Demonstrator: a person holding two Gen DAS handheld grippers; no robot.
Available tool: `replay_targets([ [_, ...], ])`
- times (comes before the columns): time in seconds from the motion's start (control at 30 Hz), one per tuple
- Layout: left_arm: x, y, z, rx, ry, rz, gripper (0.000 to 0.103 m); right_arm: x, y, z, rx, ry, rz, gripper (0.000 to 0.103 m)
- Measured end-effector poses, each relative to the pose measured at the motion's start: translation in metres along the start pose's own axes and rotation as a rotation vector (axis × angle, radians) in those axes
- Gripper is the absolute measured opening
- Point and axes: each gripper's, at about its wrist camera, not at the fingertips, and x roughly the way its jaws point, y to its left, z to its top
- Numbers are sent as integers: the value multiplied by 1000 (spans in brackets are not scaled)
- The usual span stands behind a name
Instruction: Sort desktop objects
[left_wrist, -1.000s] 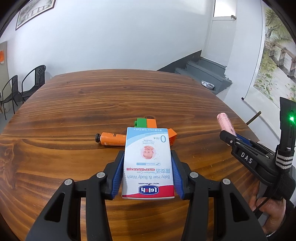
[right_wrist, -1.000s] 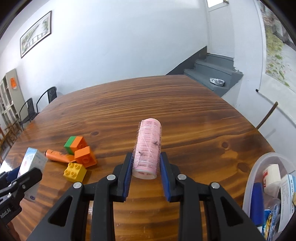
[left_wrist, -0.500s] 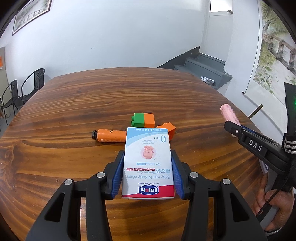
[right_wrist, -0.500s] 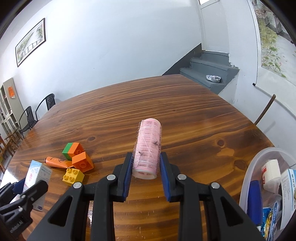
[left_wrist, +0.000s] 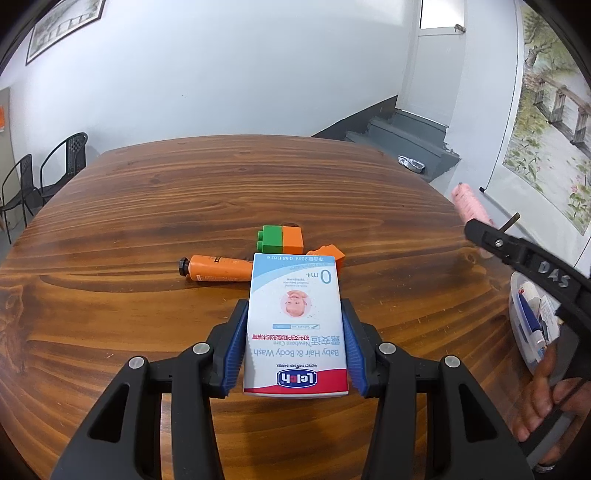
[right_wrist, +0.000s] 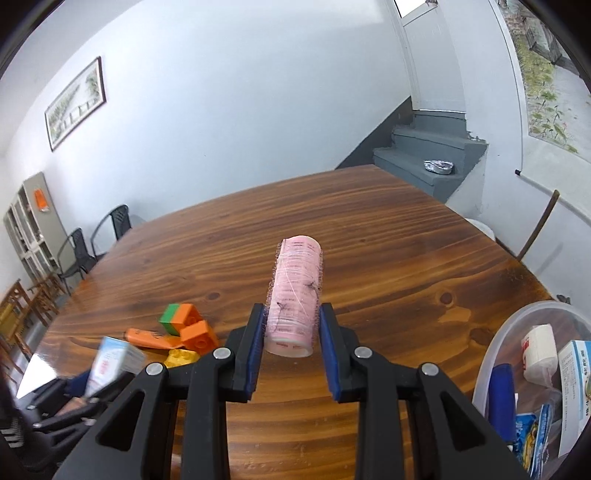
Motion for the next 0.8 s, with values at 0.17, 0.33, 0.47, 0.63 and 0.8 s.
replay_targets([
  [0.17, 5, -11, -3, 0, 20, -8, 50, -26, -8, 0, 14, -60, 48, 32],
  [0.33, 4, -34, -6, 27, 29, -40, 50, -53, -35, -17, 48, -81, 38, 32],
  [0.47, 2, -61, -5, 60, 29, -87, 50, -69, -63, -25, 85, -77, 15, 32],
  [0.63, 1, -101, -1, 108, 34, -144, 50, -92, -96, -35, 109, -86, -34, 32],
  [0.8, 0, -148, 3, 173, 48, -217, 50, -114, -128, -45, 131, -90, -74, 32],
])
